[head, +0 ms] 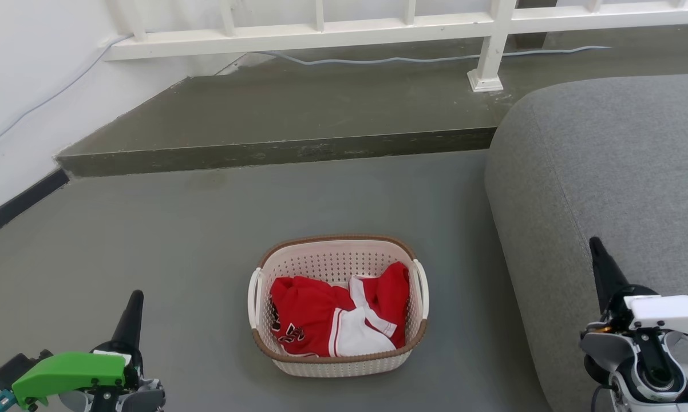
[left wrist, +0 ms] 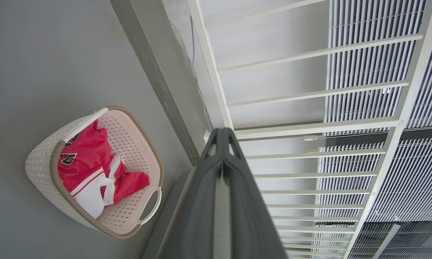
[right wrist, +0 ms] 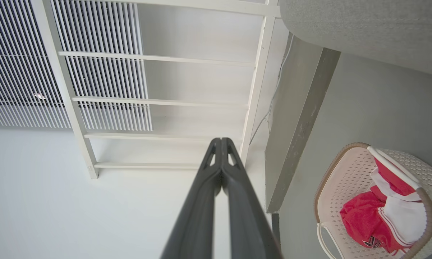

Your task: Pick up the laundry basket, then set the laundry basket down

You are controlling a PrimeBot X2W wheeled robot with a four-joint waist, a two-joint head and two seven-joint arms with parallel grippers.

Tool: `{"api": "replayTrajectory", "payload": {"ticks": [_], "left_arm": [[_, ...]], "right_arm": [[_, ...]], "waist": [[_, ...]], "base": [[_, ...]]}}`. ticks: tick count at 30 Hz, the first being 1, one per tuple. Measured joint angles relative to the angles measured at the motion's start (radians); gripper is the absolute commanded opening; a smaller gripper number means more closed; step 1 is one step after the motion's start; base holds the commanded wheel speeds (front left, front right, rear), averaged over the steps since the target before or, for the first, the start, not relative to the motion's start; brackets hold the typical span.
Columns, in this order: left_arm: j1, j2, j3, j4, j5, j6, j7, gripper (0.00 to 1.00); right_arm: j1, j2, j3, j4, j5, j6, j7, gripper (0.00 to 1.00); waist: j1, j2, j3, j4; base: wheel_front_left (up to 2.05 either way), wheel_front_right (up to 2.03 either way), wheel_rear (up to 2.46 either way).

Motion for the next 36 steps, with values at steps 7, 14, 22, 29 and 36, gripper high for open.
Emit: {"api": "replayTrajectory", "payload": {"ticks": [7, 14, 22, 29, 36], "left_arm": [[-0.009, 0.000, 0.019, 0.009, -0.077, -0.015, 0.020, 0.00], [-0.027, 0.000, 0.027, 0.012, -0.130, -0.025, 0.033, 0.00], [-0.028, 0.000, 0.028, 0.013, -0.130, -0.025, 0.033, 0.00], [-0.028, 0.000, 0.029, 0.014, -0.130, -0.025, 0.033, 0.00], [-0.028, 0.000, 0.029, 0.014, -0.130, -0.025, 0.033, 0.00]], "right_arm": [[-0.008, -0.001, -0.027, 0.003, 0.076, 0.011, 0.019, 0.00], [-0.018, -0.002, -0.047, 0.007, 0.128, 0.026, 0.030, 0.00], [-0.025, -0.002, -0.047, 0.011, 0.130, 0.026, 0.030, 0.00], [-0.025, -0.002, -0.048, 0.012, 0.130, 0.027, 0.030, 0.00], [-0.025, -0.002, -0.049, 0.014, 0.130, 0.027, 0.030, 0.00]], "waist": [[-0.0001, 0.0000, 0.000, 0.004], [0.0000, 0.0000, 0.000, 0.006], [0.0000, 0.0000, 0.000, 0.006], [0.0000, 0.0000, 0.000, 0.006], [0.0000, 0.0000, 0.000, 0.005]], "base": [[0.00, 0.00, 0.00], [0.00, 0.00, 0.00], [0.00, 0.00, 0.00], [0.00, 0.00, 0.00], [0.00, 0.00, 0.00]]}}
